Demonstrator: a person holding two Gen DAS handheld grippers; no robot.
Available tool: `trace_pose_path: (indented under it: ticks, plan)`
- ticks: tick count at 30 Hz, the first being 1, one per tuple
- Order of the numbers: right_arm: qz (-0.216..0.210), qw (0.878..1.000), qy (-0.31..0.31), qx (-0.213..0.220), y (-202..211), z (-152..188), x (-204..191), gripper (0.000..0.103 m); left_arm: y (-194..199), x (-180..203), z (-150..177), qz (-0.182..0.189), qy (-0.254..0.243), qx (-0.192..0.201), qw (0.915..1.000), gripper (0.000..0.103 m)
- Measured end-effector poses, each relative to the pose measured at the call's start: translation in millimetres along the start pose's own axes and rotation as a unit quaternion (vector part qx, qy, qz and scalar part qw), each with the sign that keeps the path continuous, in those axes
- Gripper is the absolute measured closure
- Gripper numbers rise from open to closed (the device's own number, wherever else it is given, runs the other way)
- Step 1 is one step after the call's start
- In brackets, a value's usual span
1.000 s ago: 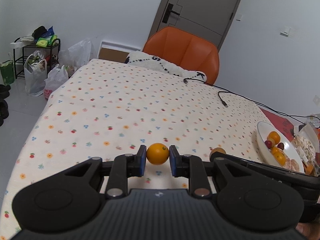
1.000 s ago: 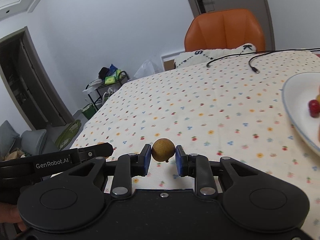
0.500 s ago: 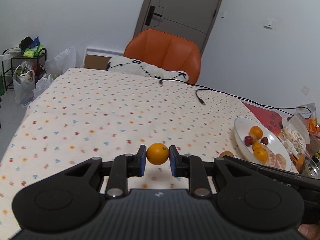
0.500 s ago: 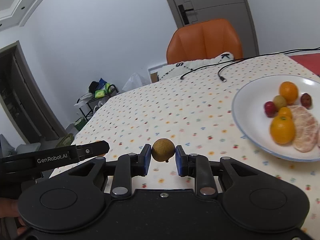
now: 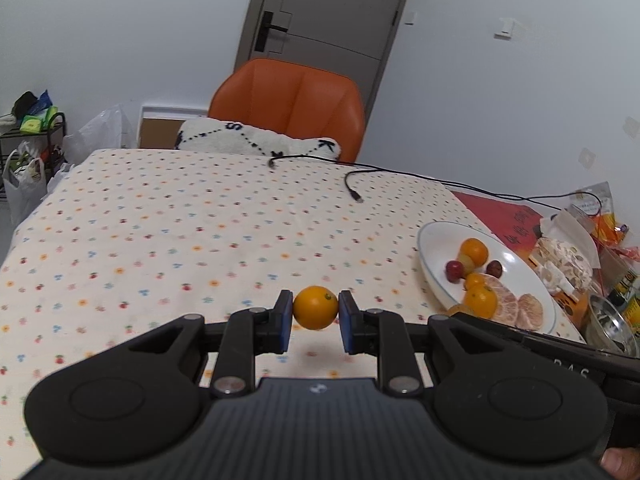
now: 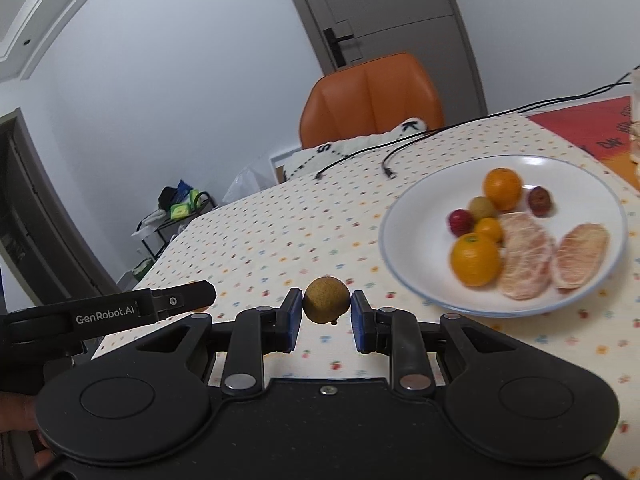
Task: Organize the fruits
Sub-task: 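Carry the orange and brown fruit over the white plate with both grippers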
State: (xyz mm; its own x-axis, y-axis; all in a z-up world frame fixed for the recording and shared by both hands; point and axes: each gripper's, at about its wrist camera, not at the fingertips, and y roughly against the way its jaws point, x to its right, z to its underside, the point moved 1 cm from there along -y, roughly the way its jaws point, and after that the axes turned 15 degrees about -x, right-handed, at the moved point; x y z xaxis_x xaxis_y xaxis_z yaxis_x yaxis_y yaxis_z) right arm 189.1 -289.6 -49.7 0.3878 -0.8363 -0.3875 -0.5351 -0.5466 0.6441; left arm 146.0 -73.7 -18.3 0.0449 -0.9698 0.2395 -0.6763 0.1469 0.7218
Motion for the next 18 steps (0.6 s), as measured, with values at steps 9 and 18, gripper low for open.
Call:
trace_pose_path:
  ticks: [9,18]
  plan:
    - [0.021,0.999,-0.021,0.022,26.5,1.7,32.5,0.079,-10.6,38.4,-4.5,0.021,-0.029,-0.001,0.9994,0.081]
    - [0.042,0.997,-0.043,0.038,43.7,0.0,65.1,0.078,-25.7,71.7,-11.1,0.036,-0.054,-0.004,0.9978,0.081]
